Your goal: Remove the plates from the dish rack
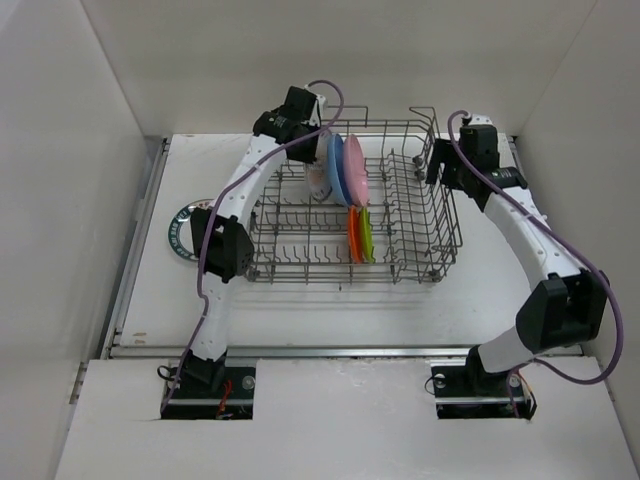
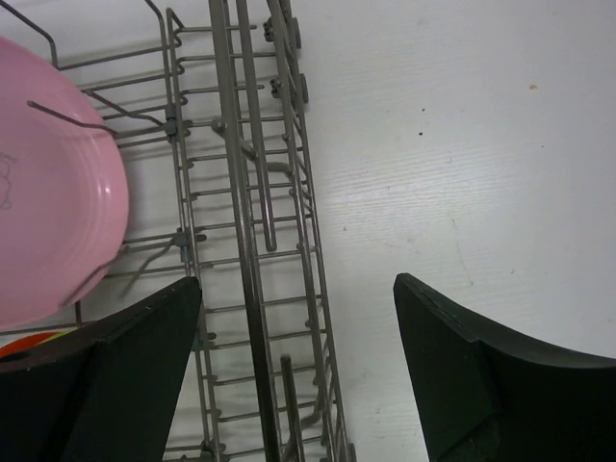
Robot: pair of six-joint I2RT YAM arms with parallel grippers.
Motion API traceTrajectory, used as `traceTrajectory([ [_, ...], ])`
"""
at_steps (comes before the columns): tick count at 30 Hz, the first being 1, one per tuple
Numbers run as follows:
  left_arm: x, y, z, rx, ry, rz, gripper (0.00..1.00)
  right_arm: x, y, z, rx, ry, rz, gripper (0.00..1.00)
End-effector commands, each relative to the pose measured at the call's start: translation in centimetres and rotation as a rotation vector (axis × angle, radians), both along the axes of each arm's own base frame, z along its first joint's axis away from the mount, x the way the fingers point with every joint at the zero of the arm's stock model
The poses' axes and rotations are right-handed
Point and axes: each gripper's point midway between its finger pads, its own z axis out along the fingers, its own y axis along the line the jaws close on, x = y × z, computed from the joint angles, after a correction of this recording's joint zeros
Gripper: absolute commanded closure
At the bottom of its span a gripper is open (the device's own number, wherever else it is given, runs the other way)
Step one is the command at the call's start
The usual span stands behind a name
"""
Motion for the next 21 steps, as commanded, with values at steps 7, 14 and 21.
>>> traceTrajectory([
  [7,-1.0,0.2,4.7,-0.04,-0.081,-0.038,1.0,2.1,-0.2,-1.9,-0.011,0.03,-0.024,0.34],
  [14,-1.8,1.3,12.0,-0.084,-0.245,-0.01,1.0,2.0,-0.6,-1.4,-0.022,0.017,-0.042,0.63],
  [21,-3.7,3.9,18.6,-0.055,-0.399,0.012,1.0,2.1,-0.5,0.1,-0.016,-0.013,-0.042,0.65],
])
